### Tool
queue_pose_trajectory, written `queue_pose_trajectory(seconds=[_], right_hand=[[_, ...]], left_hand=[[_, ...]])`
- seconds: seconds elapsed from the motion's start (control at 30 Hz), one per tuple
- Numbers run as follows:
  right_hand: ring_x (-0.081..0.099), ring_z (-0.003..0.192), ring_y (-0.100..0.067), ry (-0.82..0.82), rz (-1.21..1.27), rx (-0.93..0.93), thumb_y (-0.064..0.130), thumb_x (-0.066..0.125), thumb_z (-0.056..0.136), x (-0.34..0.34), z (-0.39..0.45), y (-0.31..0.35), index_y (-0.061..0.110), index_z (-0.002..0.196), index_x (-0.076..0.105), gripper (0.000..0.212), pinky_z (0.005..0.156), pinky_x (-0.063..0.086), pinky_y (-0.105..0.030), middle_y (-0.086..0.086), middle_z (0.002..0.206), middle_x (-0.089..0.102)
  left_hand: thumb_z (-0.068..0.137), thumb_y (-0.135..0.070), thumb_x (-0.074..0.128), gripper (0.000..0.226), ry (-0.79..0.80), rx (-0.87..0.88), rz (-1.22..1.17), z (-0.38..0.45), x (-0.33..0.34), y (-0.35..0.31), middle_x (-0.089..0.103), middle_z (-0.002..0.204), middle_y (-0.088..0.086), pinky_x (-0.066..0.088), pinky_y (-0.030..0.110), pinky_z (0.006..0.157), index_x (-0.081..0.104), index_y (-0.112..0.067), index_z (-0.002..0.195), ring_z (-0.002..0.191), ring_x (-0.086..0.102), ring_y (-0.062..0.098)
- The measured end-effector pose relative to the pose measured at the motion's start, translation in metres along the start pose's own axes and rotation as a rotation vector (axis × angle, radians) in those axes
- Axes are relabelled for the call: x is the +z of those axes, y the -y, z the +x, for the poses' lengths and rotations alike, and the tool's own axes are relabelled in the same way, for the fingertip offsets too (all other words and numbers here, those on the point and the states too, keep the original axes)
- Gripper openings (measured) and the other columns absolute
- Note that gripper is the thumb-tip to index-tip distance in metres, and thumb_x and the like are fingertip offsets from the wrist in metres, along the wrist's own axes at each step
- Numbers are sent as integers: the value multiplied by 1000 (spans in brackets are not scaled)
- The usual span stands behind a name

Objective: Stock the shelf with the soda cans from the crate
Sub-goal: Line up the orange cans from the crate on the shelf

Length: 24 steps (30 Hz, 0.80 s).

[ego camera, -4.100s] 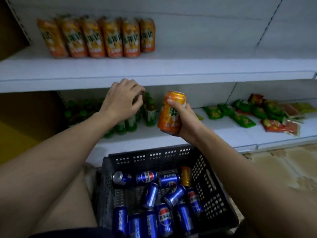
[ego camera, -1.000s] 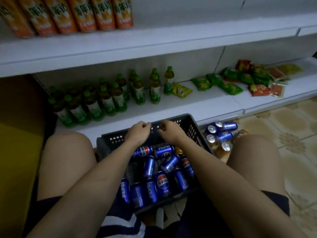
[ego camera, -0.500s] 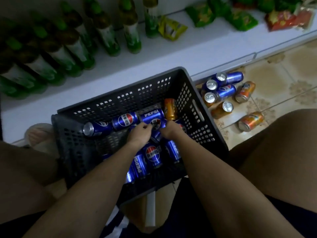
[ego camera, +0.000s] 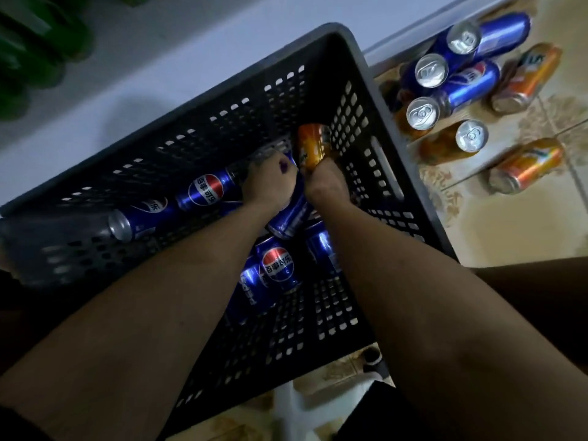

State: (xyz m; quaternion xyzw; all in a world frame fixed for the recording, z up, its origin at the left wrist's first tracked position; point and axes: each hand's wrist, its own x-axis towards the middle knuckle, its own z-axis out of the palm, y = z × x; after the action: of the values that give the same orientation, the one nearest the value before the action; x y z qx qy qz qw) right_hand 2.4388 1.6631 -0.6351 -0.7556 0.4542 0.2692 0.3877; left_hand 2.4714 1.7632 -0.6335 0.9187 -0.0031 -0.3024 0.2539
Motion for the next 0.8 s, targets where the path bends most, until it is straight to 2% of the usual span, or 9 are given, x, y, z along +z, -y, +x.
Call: queue_pose_trajectory(seconds=[0.07, 0.17, 0.23, 0.3, 0.4, 0.57, 0.67, 0.73, 0.8], right_hand=[[60, 114, -32, 16, 54, 24, 36, 61, 94, 2, 5, 6, 12, 130, 49, 45, 97, 47, -45, -13, 123, 63], [56, 120, -35, 6, 57, 16, 41, 63, 90, 2, 9, 13, 9, 140, 34, 66, 102, 43, -49, -14, 129, 59], [57, 120, -34, 26, 47, 6, 40, 60, 93, 1, 9, 11, 7, 141, 34, 64, 101, 45, -47, -14, 130, 59], [59, 116, -33, 28, 57, -17, 39, 58, 95, -2, 6, 8, 8, 135, 42, 53, 96, 47, -42, -14, 126, 61], [60, 110, -32, -5, 61, -101, 37, 59, 95, -8, -5, 4, 8, 124, 51, 42, 87, 45, -35, -14, 122, 62], [51, 119, -33, -72, 114, -211, 31, 71, 87, -24, -41, -7, 9, 135, 41, 60, 94, 40, -35, -13, 138, 41], [47, 123, -36, -130, 157, -245, 31, 78, 78, -29, -61, -10, 5, 135, 42, 72, 105, 38, -39, -17, 141, 36], [42, 127, -34, -131, 166, -306, 33, 82, 71, -36, -79, -7, 5, 135, 45, 79, 110, 36, -40, -14, 140, 38], [43, 126, -30, -109, 162, -384, 35, 83, 63, -41, -96, -2, 8, 135, 47, 85, 109, 38, -40, -11, 135, 44]], left_hand=[[94, -35, 51, 14, -19, 15, 37, 4, 5, 1, 62, 109, 4, 46, 36, 79, 63, -26, 96, 107, 55, 27], [96, -36, 51, 20, -29, 11, 106, 8, 5, -2, 51, 128, 9, 39, 36, 91, 64, -22, 103, 124, 42, 30], [96, -35, 49, 22, -12, 3, 114, 11, 3, -3, 49, 130, 10, 37, 35, 93, 64, -22, 106, 127, 39, 31], [96, -34, 48, 22, 18, 3, 111, 11, 0, -3, 48, 133, 10, 36, 35, 96, 63, -23, 109, 128, 39, 32], [95, -35, 47, 25, 87, 8, 101, 6, -6, -3, 51, 134, 8, 39, 35, 96, 63, -25, 112, 125, 44, 31], [89, -40, 45, 18, 114, -38, -32, -20, -25, 6, 67, 101, 7, 52, 41, 82, 56, -31, 99, 95, 62, 30], [97, -34, 46, 18, 59, -67, -53, -41, -43, 18, 65, 97, 5, 43, 32, 70, 57, -25, 107, 83, 59, 25], [98, -31, 47, 22, -3, -70, -60, -55, -57, 25, 65, 101, 6, 41, 30, 70, 60, -20, 110, 84, 57, 25], [97, -29, 49, 23, -69, -64, -83, -66, -72, 31, 66, 105, 10, 43, 31, 76, 63, -16, 110, 94, 60, 29]])
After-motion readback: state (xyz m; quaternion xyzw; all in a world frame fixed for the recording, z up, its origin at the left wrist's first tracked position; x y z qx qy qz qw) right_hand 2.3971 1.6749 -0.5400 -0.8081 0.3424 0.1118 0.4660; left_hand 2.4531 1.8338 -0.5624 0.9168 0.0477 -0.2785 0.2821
